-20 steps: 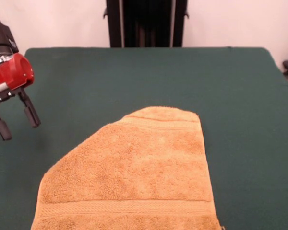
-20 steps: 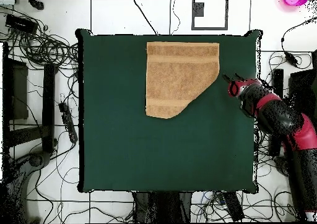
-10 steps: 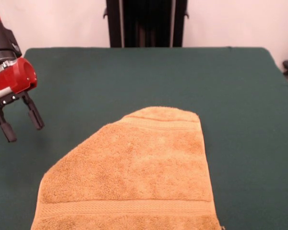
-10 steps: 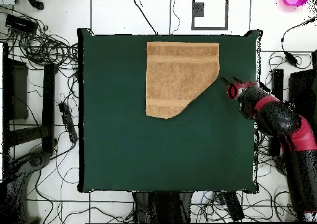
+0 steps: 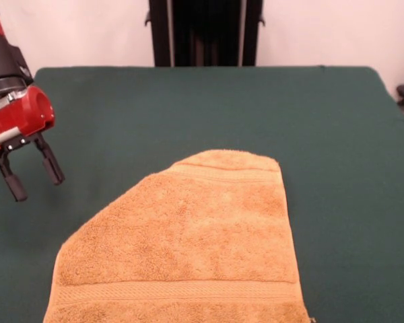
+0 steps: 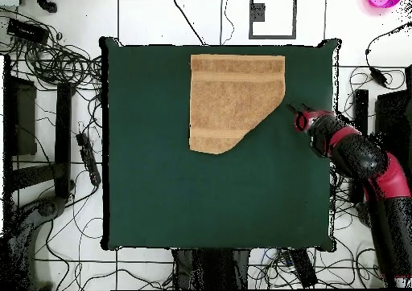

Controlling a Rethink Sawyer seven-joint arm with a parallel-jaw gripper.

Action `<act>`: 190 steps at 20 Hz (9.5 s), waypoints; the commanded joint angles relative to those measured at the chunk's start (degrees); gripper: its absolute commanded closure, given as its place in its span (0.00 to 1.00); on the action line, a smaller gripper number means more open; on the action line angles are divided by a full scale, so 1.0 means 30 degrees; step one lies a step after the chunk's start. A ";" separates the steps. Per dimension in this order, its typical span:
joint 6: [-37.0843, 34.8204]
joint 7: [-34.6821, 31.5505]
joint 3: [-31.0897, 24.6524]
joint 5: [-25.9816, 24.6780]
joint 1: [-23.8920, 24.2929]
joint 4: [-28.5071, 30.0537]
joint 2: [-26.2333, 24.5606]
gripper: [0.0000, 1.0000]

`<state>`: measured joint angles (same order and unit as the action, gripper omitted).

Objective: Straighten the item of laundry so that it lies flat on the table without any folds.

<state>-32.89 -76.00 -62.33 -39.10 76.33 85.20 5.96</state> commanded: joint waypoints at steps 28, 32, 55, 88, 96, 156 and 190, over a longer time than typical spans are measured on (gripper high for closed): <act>0.2518 0.2703 -0.0292 -0.0415 0.1083 0.1347 -0.6159 0.00; 0.2438 0.3640 -0.0548 -0.0541 0.1367 0.0894 -0.7095 0.00; 0.1640 0.2931 0.0388 -0.1241 0.0645 -0.0043 -0.6126 0.00; 0.0577 0.0152 0.4776 -0.0290 -0.3789 -0.1987 -0.2207 0.00; 0.0546 0.0996 0.5232 -0.0320 -0.4138 -0.2051 -0.1885 1.00; -1.1583 -0.4322 2.3608 -0.1307 -1.9431 -0.6645 0.3713 1.00; -0.9298 -0.5426 2.5859 -0.0099 -2.0129 -0.7217 0.0909 1.00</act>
<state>-61.86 -77.51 16.36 -40.40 18.64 63.08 11.87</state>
